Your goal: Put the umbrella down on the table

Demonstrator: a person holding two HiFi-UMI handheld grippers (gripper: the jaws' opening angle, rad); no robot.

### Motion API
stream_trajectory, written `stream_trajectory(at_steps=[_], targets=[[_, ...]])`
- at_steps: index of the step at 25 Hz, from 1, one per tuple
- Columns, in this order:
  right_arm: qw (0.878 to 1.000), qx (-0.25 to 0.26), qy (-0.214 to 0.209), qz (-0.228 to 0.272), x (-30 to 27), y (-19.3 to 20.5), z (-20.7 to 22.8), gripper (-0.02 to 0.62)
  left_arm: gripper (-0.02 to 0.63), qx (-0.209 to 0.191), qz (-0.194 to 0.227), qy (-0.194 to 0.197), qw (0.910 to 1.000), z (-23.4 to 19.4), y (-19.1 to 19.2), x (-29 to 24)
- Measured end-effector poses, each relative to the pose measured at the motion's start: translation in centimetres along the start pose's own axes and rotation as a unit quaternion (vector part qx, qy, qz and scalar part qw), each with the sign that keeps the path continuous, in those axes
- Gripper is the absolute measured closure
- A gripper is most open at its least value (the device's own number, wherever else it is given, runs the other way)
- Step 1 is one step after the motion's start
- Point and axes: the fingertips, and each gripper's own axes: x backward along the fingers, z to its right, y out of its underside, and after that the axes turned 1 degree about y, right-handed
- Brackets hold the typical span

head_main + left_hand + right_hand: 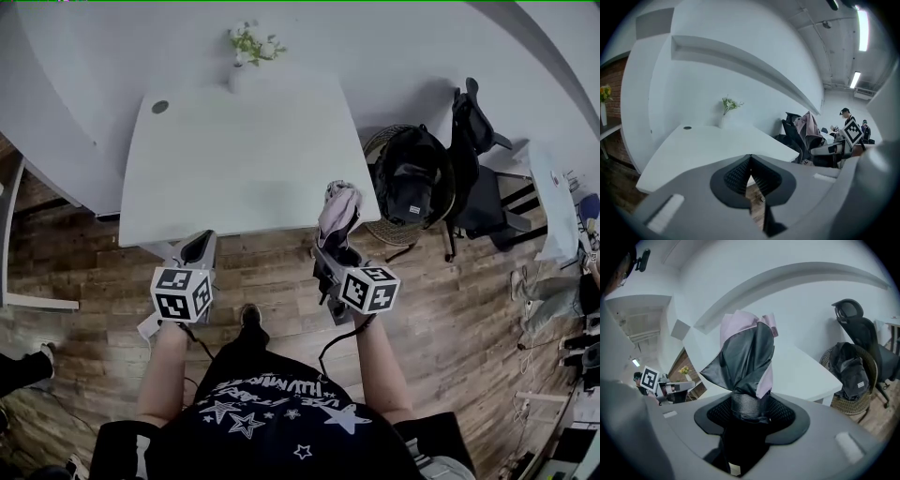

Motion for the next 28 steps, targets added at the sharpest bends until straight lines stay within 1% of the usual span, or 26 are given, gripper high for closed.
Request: stream_trajectory(at_steps=[3, 6, 8, 11, 13, 18, 22, 25, 28], targets=[[1.0, 0.004, 0.011, -0.001, -2.6, -1.9, 0.4, 0.36, 0.603, 0.002, -0.001, 0.008, 1.0, -2.1, -1.4, -2.4], [0.999, 0.024, 0.032, -0.005, -4.9, -3.8, 1.0, 0.36, 0.603, 0.002, 0.0, 0.015, 0.9999, -3.9, -3.0, -4.6], [0.996, 0.058, 0.058, -0.018, -6.1, -4.6, 1.6, 0.36, 0.603, 0.0, 0.0, 0.022, 0.9998, -4.7, -3.7, -5.8], [0.987, 0.116, 0.098, -0.048, -7.6, -5.3, 2.5, 0.361, 0.603, -0.007, -0.005, 0.035, 0.9994, -5.4, -4.5, -7.5], [0.983, 0.132, 0.111, -0.06, -8.4, -5.6, 2.9, 0.362, 0.603, -0.008, -0.009, 0.041, 0.9991, -5.8, -4.7, -8.4], [0.983, 0.13, 0.116, -0.062, -9.7, -6.6, 3.9, 0.362, 0.603, -0.005, -0.01, 0.047, 0.9988, -6.1, -5.3, -10.0], [0.981, 0.141, 0.11, -0.069, -11.0, -7.7, 5.3, 0.362, 0.603, -0.007, -0.012, 0.046, 0.9988, -5.7, -5.8, -11.1], [0.977, 0.167, 0.103, -0.078, -12.5, -8.7, 6.7, 0.362, 0.603, -0.011, -0.016, 0.037, 0.9991, -5.4, -6.2, -12.3], [0.97, 0.208, 0.093, -0.091, -14.3, -9.8, 8.3, 0.362, 0.603, -0.012, -0.02, 0.021, 0.9995, -5.3, -6.6, -13.9]])
